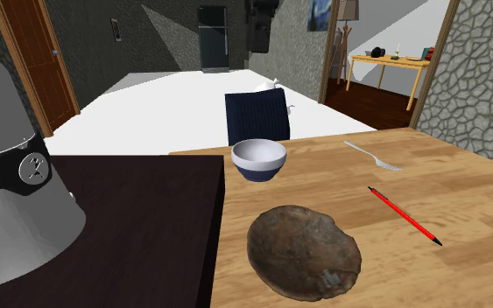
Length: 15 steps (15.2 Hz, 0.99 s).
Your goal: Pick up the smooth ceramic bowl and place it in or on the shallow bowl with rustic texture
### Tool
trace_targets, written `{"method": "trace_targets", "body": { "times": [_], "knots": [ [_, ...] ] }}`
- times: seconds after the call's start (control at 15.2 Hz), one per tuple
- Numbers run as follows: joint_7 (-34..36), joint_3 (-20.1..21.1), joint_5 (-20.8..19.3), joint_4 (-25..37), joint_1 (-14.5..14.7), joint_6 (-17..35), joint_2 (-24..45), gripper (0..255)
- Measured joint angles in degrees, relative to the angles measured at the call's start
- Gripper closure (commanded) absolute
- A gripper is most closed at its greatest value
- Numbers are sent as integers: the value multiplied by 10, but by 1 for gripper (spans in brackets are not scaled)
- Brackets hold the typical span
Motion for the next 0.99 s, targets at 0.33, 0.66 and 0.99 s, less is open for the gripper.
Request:
{"method": "trace_targets", "body": {
  "times": [0.33, 0.66, 0.99],
  "knots": [
    [46, 47, 10, -6, 7, 116, 109, 0],
    [106, 89, -10, 1, 5, 218, 219, 0],
    [207, 110, -99, 42, 3, 308, 358, 0]
  ]
}}
